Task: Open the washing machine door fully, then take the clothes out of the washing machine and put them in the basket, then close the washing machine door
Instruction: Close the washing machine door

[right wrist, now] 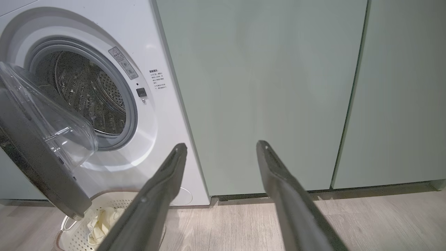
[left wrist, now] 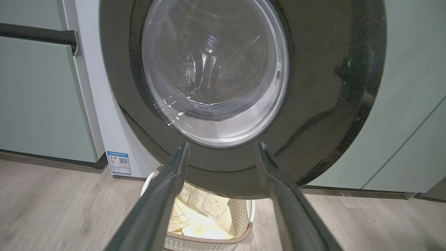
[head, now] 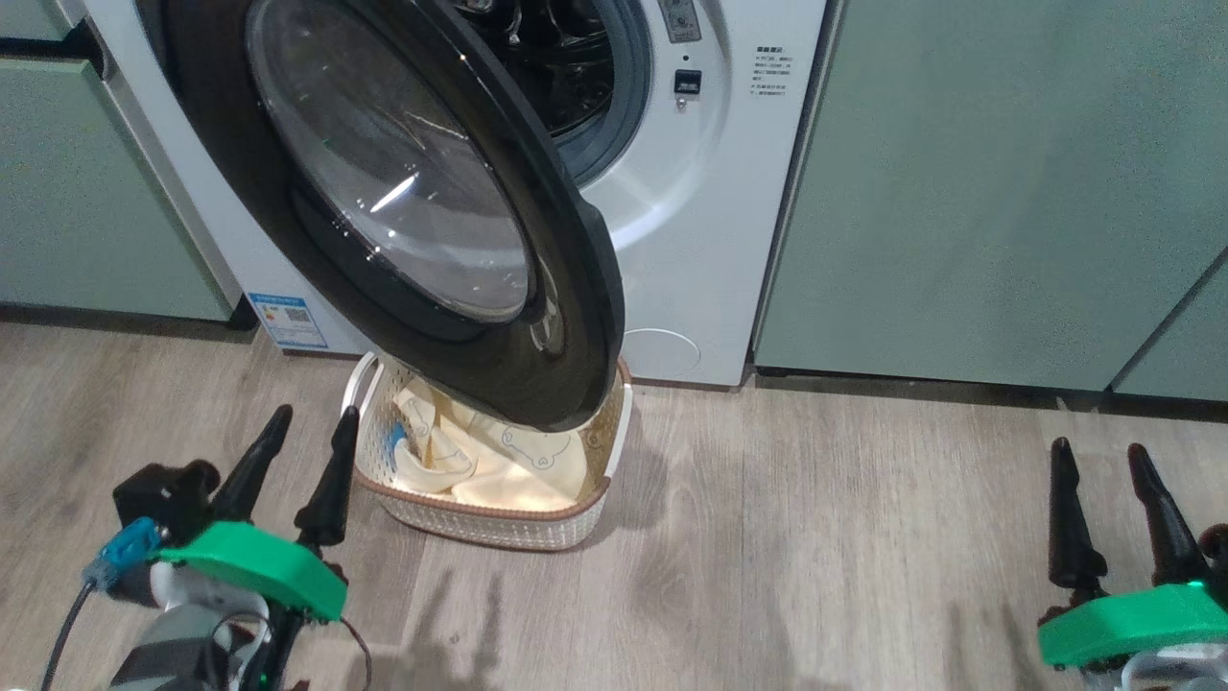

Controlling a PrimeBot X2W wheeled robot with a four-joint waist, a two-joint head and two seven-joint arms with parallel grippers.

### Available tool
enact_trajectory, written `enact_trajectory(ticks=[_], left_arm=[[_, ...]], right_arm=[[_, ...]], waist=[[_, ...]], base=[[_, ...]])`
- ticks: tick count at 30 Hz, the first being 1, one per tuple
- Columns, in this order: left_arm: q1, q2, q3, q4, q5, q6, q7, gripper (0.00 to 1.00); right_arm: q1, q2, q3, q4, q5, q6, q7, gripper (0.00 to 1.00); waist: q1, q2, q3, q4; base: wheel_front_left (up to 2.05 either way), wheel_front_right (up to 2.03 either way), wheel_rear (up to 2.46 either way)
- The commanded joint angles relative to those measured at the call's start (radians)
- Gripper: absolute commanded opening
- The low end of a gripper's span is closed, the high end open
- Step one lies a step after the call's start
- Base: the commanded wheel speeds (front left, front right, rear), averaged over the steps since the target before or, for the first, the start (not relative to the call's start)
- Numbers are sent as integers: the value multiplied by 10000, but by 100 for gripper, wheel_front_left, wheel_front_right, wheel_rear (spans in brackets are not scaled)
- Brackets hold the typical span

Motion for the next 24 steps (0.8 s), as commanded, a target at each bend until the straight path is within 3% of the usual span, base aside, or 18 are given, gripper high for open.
enact_trajectory(ticks=[1,2,3,4,5,10,18,24], left_arm=[[-322,198,477,-240,131,-9,-62,100],[-318,188,510,-229,167,-9,-62,100],[-317,181,529,-216,196,-9,-62,100],[-314,178,556,-196,252,-9,-62,100],[-308,164,587,-179,304,-9,-62,100],[-225,60,774,-32,472,-9,-62,100],[-281,-144,994,54,671,-9,-62,100],[-381,-316,899,183,962,-9,-62,100]], right_arm=[[-160,-83,227,-287,-13,2,-67,100],[-163,-81,220,-291,-1,2,-67,100],[-170,-77,185,-318,13,2,-67,78],[-199,-71,141,-404,39,2,-67,27],[-233,-57,70,-520,119,2,-67,0],[-601,-8,-4,-1401,488,2,-67,0],[-1532,-55,784,-2992,1004,2,-67,0],[-2422,-459,2543,-3826,1116,2,-67,0]], waist=[[-1,0,10,7],[-1,0,18,11],[-1,0,25,19],[-1,0,33,27],[-1,0,40,38],[-1,0,64,122],[-1,0,100,508],[-1,0,122,1042]], base=[[0,0,0],[0,0,0],[0,0,0],[0,0,0],[0,0,0],[0,0,0],[0,0,0],[0,0,0]])
